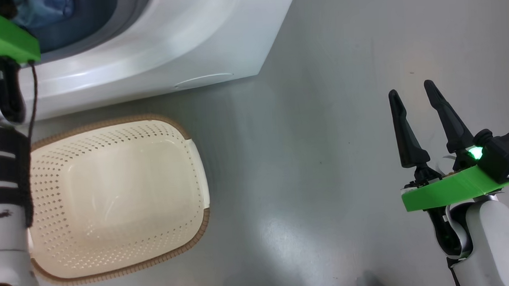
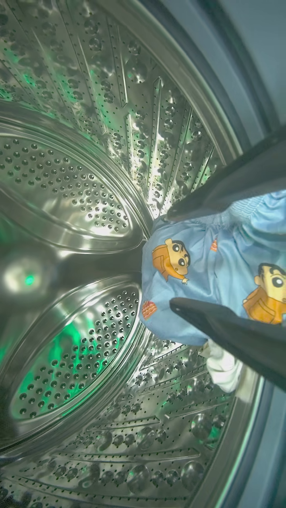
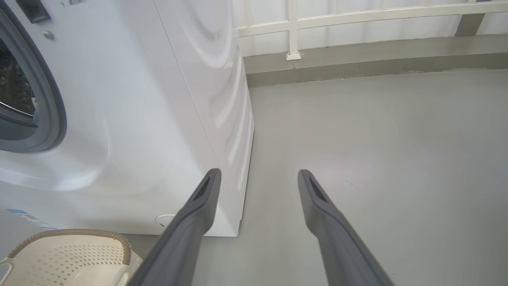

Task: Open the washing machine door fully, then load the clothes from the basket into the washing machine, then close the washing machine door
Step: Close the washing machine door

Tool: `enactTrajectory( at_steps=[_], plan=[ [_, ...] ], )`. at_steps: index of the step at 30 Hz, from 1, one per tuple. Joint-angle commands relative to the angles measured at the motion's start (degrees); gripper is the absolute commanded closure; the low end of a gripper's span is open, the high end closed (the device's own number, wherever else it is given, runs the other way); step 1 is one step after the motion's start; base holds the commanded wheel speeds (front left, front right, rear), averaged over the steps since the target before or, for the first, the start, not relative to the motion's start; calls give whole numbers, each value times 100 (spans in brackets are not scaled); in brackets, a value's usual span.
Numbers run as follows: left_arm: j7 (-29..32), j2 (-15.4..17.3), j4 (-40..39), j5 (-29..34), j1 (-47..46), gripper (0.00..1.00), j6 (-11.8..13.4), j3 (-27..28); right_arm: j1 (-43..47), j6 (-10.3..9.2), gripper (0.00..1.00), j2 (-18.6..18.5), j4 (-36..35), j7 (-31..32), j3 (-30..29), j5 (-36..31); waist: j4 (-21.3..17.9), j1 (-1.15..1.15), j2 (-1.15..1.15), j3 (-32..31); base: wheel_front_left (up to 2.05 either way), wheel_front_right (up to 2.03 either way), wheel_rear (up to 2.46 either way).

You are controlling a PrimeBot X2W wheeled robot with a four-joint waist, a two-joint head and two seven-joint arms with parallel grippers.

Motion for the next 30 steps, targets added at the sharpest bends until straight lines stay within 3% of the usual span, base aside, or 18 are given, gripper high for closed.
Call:
enactTrajectory(
  at_steps=[1,13,30],
  plan=[
    [-29,196,-229,-55,201,0,-8,77,121,8,0,-18,-119,-43,82,-76,29,0,0,-43,0,0,0],
    [-29,-36,-772,-127,1163,0,-8,138,247,8,0,-117,-99,-43,37,-78,203,0,0,-363,0,0,0],
    [-29,-225,-1742,-143,3017,0,-9,209,701,8,0,-338,20,-43,35,-22,504,0,0,-1285,0,0,0]
  ],
)
